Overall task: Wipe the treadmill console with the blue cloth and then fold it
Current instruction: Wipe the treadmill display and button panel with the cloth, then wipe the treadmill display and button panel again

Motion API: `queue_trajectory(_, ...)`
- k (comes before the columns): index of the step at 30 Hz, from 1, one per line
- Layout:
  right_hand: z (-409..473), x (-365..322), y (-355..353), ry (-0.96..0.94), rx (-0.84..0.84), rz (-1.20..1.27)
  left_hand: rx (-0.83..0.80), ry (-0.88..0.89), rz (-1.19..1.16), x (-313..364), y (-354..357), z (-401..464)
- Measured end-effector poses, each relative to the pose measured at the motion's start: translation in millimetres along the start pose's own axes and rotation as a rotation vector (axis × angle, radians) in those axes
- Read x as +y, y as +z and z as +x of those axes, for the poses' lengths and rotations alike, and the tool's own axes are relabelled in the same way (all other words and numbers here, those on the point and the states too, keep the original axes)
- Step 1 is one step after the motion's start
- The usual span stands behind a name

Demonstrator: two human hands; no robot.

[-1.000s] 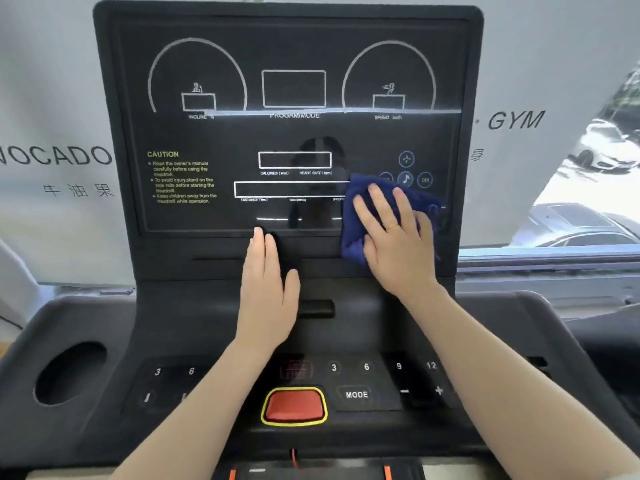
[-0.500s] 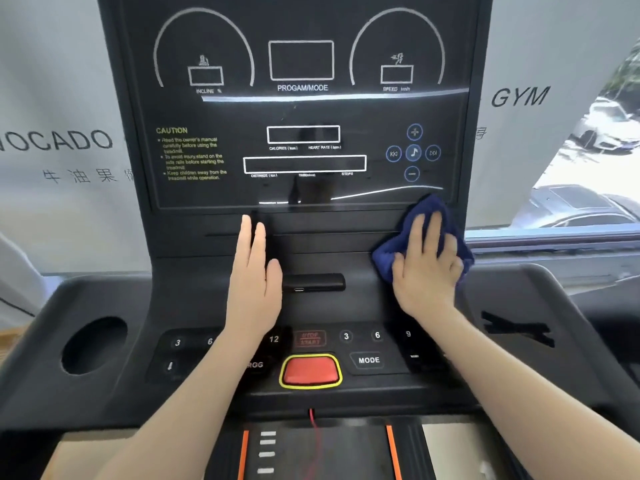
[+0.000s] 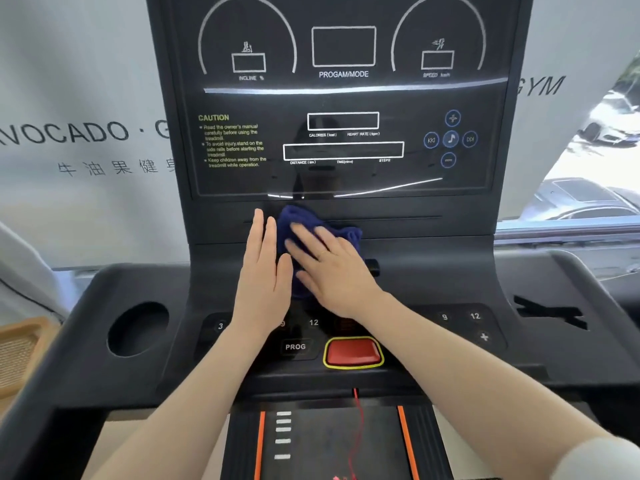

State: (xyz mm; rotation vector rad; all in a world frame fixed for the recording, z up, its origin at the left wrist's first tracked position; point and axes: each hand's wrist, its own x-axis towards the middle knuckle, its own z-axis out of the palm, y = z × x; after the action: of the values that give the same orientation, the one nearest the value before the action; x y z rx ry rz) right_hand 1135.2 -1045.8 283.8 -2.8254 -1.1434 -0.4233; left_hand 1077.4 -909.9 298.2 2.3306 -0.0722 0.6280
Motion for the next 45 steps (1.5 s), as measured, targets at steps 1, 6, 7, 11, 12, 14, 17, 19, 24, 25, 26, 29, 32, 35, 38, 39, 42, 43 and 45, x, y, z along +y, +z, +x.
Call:
queue_trajectory(1,-1.9,7.9,1.7,-0.098,-0.023,-0.019,-0.001,0.014,0.002,0.6,0.6,0.2)
queue_trajectory(6,-41.2,58.9,-2.8,-0.067,-0.01,-0.022,-0.029,0.04,0.024,5.9,16.6,1.9)
queue_trajectory(7,-55.8,70.4,-4.2,0.001,-0.011,-0.005,-0.039,0.04,0.019,8.6,21.1,1.1)
queue_trajectory(11,-121.8,111.6,-10.5,0.308,-0.017,0.077,-0.069,0.009,-0.003,20.4,38.2,-5.3)
queue_trajectory(12,-132.2,115.6,-14.0,0.386,-0.013,0.101,-0.068,-0.008,-0.018,23.0,40.8,-6.6)
queue_trajectory(14,-139.2,111.6,-20.4,0.52,-0.034,0.157,-0.066,-0.032,-0.027,27.9,42.6,-10.2)
queue_trajectory(17,-127.5,75.8,-21.6,0.566,-0.063,0.168,-0.067,-0.032,0.018,31.6,39.0,-20.2)
queue_trajectory(19,-120.7,41.4,-17.5,0.489,-0.103,0.146,-0.088,-0.026,0.076,29.2,30.9,-30.4)
queue_trajectory(24,-131.3,10.3,-14.9,0.375,-0.04,0.041,-0.175,0.087,0.403,13.1,0.3,-68.6)
queue_trajectory(25,-139.3,11.0,-16.3,0.4,-0.012,0.017,-0.199,0.089,0.45,10.2,-5.5,-77.6)
queue_trajectory(26,-148.9,11.9,-17.2,0.436,0.022,-0.01,-0.234,0.09,0.494,7.6,-9.9,-85.9)
queue_trajectory(29,-182.1,9.6,-16.9,0.628,0.077,-0.127,-0.35,0.145,0.614,-1.1,-16.1,-106.0)
queue_trajectory(32,-212.8,6.3,-22.5,0.892,0.068,-0.265,-0.377,0.224,0.674,-7.1,-14.7,-114.2)
queue_trajectory(35,-257.1,-1.0,-41.6,1.271,0.022,-0.16,-0.403,0.191,0.673,1.1,-15.8,-113.5)
queue_trajectory(38,-315.8,-30.9,-67.3,1.409,0.222,0.077,-0.402,0.123,0.754,13.7,-15.9,-117.1)
queue_trajectory(39,-334.0,-44.6,-77.1,1.404,0.287,0.159,-0.399,0.136,0.754,21.1,-14.8,-120.7)
queue_trajectory(42,-385.2,-80.8,-107.1,1.402,0.441,0.413,-0.492,0.387,0.555,66.9,-0.8,-140.2)
queue_trajectory(43,-401.8,-90.5,-118.0,1.4,0.482,0.46,-0.591,0.483,0.424,90.5,4.7,-150.4)
queue_trajectory(45,-434.6,-107.7,-141.7,1.405,0.564,0.547,-0.863,0.582,0.153,145.7,12.6,-177.6)
